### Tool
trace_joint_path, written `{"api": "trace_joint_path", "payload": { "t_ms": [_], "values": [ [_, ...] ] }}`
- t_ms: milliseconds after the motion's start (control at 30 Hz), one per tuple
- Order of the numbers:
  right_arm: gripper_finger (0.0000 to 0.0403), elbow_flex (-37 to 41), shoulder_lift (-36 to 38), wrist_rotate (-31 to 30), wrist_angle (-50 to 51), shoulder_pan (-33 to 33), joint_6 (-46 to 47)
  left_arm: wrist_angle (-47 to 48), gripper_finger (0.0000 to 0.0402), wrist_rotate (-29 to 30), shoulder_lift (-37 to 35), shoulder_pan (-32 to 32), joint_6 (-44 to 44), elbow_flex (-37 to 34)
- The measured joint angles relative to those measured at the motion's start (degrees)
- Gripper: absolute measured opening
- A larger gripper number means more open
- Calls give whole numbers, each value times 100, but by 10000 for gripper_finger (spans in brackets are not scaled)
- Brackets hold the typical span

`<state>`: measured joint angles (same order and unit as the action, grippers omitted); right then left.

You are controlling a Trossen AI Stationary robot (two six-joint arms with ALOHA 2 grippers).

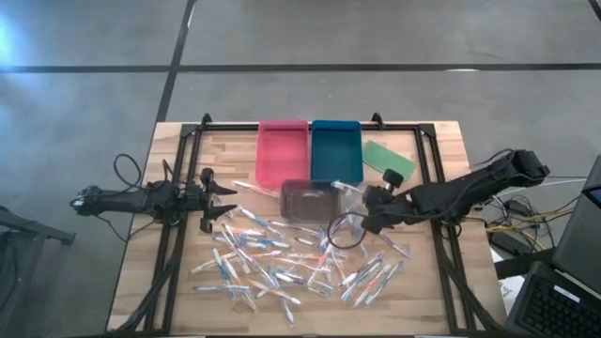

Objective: Pick & Place Toothbrushes
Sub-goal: Put the orange toothbrush into the blue bin

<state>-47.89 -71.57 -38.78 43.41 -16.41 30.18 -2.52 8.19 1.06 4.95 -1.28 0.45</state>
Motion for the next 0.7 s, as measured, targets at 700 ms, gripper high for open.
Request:
{"api": "trace_joint_path", "payload": {
  "t_ms": [700],
  "values": [
    [27,-1552,-22,507,7,971,244,0,197,0,-1,0,-2,1]
  ]
}}
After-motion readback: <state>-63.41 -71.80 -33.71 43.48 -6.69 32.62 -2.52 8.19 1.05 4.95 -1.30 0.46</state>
